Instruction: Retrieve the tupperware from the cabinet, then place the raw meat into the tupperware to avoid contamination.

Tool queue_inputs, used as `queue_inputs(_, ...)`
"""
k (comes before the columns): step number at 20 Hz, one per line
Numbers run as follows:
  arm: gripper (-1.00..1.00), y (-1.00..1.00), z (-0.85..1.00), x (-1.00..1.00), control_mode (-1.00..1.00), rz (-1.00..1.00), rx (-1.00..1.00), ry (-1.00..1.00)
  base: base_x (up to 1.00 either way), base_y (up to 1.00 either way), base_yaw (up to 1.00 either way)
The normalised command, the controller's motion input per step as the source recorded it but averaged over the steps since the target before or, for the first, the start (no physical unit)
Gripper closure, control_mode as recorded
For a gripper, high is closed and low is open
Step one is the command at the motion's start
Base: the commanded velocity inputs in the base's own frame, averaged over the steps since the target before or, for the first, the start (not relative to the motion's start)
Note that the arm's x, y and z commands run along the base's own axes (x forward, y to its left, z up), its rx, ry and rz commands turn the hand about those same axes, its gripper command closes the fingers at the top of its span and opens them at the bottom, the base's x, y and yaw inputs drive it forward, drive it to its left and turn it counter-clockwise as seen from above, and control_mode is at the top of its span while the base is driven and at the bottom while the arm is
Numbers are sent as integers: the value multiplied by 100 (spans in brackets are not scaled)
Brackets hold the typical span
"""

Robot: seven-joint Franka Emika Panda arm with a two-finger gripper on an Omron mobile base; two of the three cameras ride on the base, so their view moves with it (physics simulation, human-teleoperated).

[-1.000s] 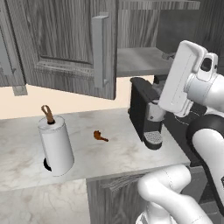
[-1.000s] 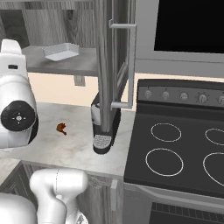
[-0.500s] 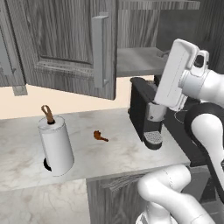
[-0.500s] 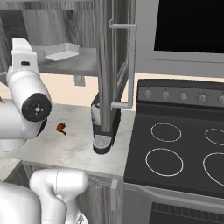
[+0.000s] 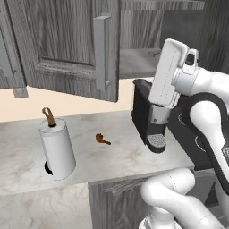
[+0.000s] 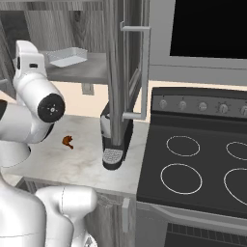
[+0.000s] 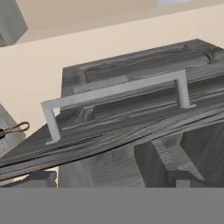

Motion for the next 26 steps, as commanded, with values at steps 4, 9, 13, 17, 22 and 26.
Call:
queue_inputs(4,-100,25,-2,18,-100,8,-2,0,0,0,0)
queue_inputs(9,-100,8,-5,32,-100,5,0,0,0,0,0)
queue_inputs(13,-100,0,-4,37,-100,2,0,-1,0,0,0)
queue_inputs(17,-100,2,-2,34,-100,1,0,-1,0,0,0)
queue_inputs(22,-100,15,0,22,-100,4,0,0,0,0,0)
queue_inputs(26,-100,25,-1,18,-100,7,-1,0,0,0,0)
